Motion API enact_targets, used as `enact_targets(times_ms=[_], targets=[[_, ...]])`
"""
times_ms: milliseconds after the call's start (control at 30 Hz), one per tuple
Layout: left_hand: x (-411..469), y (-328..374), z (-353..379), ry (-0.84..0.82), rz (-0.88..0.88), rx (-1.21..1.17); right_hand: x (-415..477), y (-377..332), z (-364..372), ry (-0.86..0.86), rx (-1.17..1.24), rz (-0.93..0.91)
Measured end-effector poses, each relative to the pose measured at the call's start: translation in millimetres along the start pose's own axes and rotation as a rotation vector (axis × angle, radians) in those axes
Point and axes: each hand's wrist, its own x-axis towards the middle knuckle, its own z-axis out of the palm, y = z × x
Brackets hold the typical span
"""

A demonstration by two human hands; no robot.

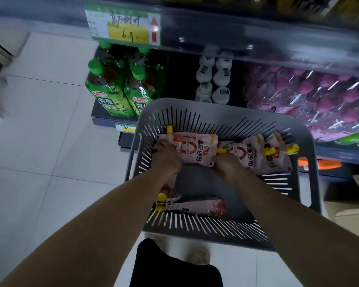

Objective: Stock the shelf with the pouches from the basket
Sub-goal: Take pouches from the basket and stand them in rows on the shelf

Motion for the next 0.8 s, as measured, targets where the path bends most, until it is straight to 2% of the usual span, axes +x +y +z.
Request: enact_targets(times_ms=[100,200,333,433,633,733,800], targets=[[1.1,-1.3,-11.6,-0.044,-0.033,-0.211,-1.6,-0.2,2.3,-0.008,0.107,0.013],[1.4,-6.7,-18.6,-0.022,-0.039,-0.417,-3.8,-3.2,2.3,-0.039,0.206,0.019],[-11.3,-11.5,-29.5,0.018,0.000,-0.571,-9.2,-10.6,-0.4,0.035,0.177,-0.060],[-25.1,-11.3,-38.4,0.011,0.020,-0.635,-24.0,-16.0,-2.6,0.138,-0.009,-0.206],[-67.2,2.2,-65.0,0.000,0.055,-0.781,-83.2,-47.1,-17.5,0.091,-0.121,-0.405],[-96.8,7.9,-84.7,-0.007,0.107,-0.829,-119.4,-57.1,-34.7,0.077,-0.400,-0.451],[-117.2,11.7,-99.8,-0.008,0.144,-0.830,-145.8,-64.3,-49.9,0.128,-0.635,-0.477]])
